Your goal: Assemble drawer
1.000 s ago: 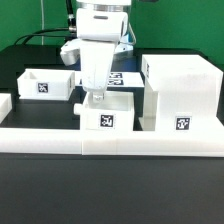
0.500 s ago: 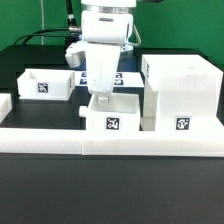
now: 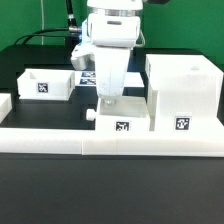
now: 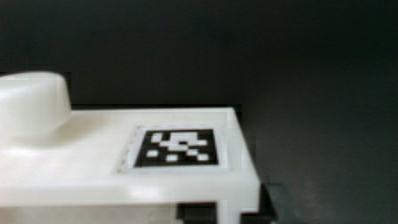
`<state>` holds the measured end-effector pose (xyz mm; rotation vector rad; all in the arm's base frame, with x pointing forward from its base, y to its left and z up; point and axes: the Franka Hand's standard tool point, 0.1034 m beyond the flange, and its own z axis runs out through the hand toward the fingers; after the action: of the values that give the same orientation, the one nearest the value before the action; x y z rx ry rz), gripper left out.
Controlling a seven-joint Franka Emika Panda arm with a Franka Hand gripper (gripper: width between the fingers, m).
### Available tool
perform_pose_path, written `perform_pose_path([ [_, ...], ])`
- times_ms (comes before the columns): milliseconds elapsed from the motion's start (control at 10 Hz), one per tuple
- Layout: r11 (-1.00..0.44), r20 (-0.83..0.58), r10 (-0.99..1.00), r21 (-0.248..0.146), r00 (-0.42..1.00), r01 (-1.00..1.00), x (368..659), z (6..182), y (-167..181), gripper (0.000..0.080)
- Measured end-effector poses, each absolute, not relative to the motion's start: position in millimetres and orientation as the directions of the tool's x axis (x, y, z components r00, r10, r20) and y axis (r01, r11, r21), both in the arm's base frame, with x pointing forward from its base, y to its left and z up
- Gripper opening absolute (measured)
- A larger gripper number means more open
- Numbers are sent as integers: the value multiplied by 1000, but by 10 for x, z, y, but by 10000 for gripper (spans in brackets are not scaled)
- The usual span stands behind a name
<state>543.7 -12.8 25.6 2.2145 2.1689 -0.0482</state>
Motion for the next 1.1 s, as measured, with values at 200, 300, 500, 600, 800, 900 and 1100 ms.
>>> perform_pose_path([
  [200,-26,-50,998,12,27,1000,5434,250,-126,46],
  [300,-27,-50,998,11,28,1000,5433,249,-130,46],
  [500,-29,-50,998,11,30,1000,5430,248,-123,46],
  [600,-34,-50,998,11,35,999,5429,252,-121,46],
  [800,-36,-51,998,7,36,999,5434,308,-111,46],
  [900,-37,-51,998,6,37,999,5439,340,-104,46],
  [1100,-54,-50,997,10,54,999,5442,339,-89,46],
])
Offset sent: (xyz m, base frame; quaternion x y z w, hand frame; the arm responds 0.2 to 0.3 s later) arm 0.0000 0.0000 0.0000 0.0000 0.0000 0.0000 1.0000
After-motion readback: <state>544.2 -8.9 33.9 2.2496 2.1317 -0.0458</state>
